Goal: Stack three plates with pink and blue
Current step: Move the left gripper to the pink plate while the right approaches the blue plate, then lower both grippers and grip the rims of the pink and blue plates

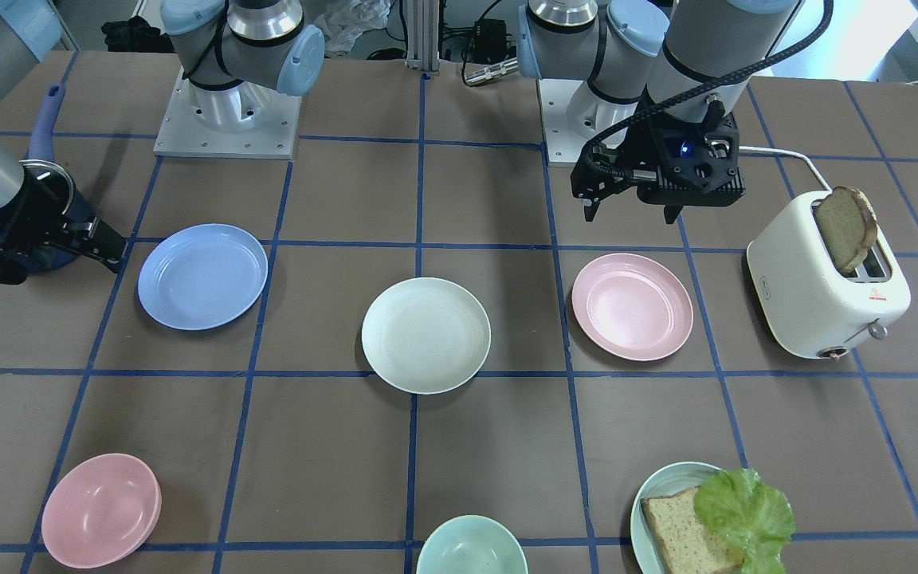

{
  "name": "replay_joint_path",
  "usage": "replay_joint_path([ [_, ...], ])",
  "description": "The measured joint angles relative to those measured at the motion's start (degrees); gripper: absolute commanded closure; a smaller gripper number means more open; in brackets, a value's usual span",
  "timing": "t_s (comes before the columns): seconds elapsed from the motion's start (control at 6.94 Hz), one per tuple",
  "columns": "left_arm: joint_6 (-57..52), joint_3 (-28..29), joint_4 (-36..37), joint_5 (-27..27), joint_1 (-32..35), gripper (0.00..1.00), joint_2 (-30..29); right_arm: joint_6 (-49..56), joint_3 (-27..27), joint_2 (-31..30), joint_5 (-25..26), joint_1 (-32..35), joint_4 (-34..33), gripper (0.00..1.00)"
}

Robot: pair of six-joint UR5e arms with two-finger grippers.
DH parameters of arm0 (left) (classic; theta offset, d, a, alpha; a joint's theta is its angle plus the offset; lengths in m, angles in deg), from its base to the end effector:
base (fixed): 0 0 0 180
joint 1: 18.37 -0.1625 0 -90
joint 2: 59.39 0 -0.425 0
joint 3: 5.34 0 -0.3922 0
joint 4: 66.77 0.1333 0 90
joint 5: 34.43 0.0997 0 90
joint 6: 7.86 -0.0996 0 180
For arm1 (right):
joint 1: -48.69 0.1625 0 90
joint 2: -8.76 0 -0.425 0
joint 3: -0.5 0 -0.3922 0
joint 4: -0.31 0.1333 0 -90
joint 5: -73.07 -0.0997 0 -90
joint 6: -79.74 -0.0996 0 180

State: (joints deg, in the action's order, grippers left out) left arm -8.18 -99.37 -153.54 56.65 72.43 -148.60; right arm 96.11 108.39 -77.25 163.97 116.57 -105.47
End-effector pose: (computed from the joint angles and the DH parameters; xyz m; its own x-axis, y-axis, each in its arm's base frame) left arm -0.1382 -0.4835 0.4657 -0.9996 0.0195 -0.0188 0.0195 0.9998 0.0003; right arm -0.0595 -0.4962 0.3307 -0.9949 0.1001 -0.0150 0.0980 0.9895 0.1064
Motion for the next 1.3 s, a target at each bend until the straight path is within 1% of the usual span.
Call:
replay_joint_path([
  [0.29,0.41,-0.12,1.49,0.00,0.12,0.00,-1.14,0.70,0.47,4.27,0.69,-1.71,-0.72,0.00],
  [0.43,0.49,-0.11,2.64,-0.02,0.20,0.00,-2.16,1.36,1.75,5.06,0.48,-3.35,-1.64,0.00],
  [0.58,0.65,-0.11,3.37,-0.02,0.30,0.00,-3.06,2.53,4.37,5.64,-0.33,-5.17,-4.78,0.00],
  [0.72,0.96,-0.07,3.68,-0.01,0.38,0.00,-3.97,4.56,7.50,6.02,-1.35,-6.17,-9.43,0.03],
  [0.86,1.28,-0.04,3.91,0.03,0.40,0.00,-5.14,6.45,9.78,6.23,-2.64,-6.55,-12.59,0.07],
  [1.15,2.45,-0.03,6.35,-0.04,0.52,0.00,-8.12,7.79,11.94,6.67,-5.14,-6.72,-14.20,0.14],
  [1.3,3.40,-0.09,7.83,-0.07,0.88,0.03,-9.68,7.85,13.00,6.74,-5.54,-6.80,-14.37,0.18],
])
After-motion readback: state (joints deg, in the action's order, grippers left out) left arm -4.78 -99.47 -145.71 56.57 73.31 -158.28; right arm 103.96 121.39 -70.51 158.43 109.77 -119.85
